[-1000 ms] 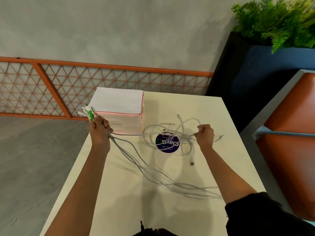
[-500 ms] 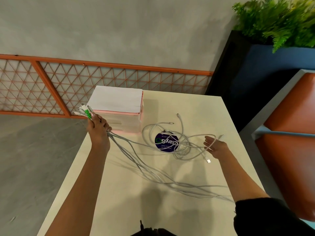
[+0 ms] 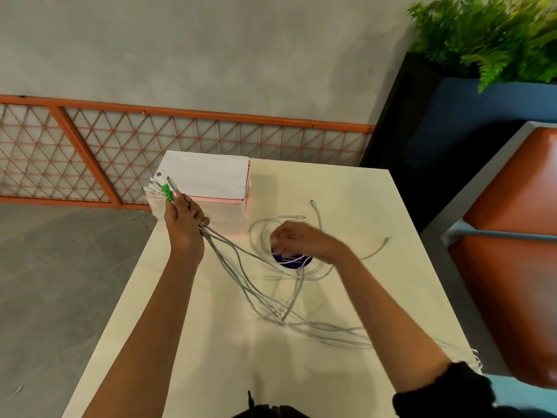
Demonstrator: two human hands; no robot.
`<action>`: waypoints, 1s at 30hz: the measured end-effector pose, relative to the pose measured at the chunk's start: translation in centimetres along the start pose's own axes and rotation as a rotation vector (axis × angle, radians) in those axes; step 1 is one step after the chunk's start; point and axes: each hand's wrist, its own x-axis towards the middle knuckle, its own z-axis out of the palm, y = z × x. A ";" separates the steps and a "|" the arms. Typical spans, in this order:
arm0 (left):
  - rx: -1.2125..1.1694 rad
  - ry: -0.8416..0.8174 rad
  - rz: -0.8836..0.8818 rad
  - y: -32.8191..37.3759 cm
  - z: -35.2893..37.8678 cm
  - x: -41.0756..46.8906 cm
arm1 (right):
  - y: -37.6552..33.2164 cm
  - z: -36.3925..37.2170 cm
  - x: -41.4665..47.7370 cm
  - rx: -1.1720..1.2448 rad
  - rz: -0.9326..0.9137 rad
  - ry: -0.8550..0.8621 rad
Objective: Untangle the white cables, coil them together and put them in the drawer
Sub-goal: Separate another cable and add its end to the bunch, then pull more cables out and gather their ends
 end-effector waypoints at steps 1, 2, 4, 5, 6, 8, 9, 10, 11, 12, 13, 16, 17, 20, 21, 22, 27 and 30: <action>-0.007 -0.001 0.000 0.1 0.2 -0.1 | 1.0 1.4 1.0 -0.163 0.080 -0.058; -0.010 -0.003 0.001 0.2 0.3 -0.1 | 2.2 2.6 1.9 -0.325 0.142 -0.085; -0.009 -0.007 0.003 0.3 0.3 -0.1 | 4.6 3.8 3.0 -0.585 0.228 -0.122; -0.006 -0.005 0.005 0.4 0.2 -0.1 | 5.5 4.1 3.3 -0.688 0.245 -0.133; -0.005 -0.001 0.010 0.5 -0.1 0.0 | 6.3 4.2 3.4 -0.777 0.257 -0.130; -0.001 0.021 0.026 0.8 -0.7 0.3 | 7.4 3.8 3.4 -0.884 0.282 -0.027; -0.003 0.038 0.032 1.1 -1.1 0.4 | 7.9 3.2 3.4 -0.934 0.288 0.042; -0.007 0.058 0.038 1.5 -1.4 0.6 | 8.2 2.4 3.3 -0.979 0.286 0.096; -0.013 0.077 0.045 1.8 -1.8 0.8 | 8.5 1.4 3.2 -1.004 0.275 0.136; -0.017 0.094 0.054 2.1 -2.2 1.0 | 8.8 0.3 3.1 -0.993 0.264 0.164; -0.020 0.110 0.062 2.4 -2.5 1.1 | 9.0 -0.8 3.1 -0.953 0.255 0.180; -0.029 0.154 0.061 2.5 -3.2 1.4 | 9.4 -3.7 2.4 -0.809 0.251 0.244; -0.027 0.161 0.062 2.3 -3.4 1.4 | 9.4 -4.4 2.1 -0.766 0.238 0.268; 0.008 0.180 0.069 1.6 -4.0 1.6 | 8.8 -6.2 1.3 -0.607 0.108 0.405; 0.020 0.187 0.066 1.4 -4.3 1.6 | 8.2 -6.8 1.1 -0.544 0.056 0.483; 0.027 0.190 0.064 1.2 -4.5 1.7 | 7.5 -7.5 0.8 -0.500 -0.003 0.576; 0.052 0.215 0.060 0.7 -4.6 1.4 | 4.2 -10.3 0.4 -0.538 -0.193 0.813; 0.070 0.228 0.059 0.8 -4.3 1.4 | 4.0 -11.1 0.4 -0.536 -0.128 0.831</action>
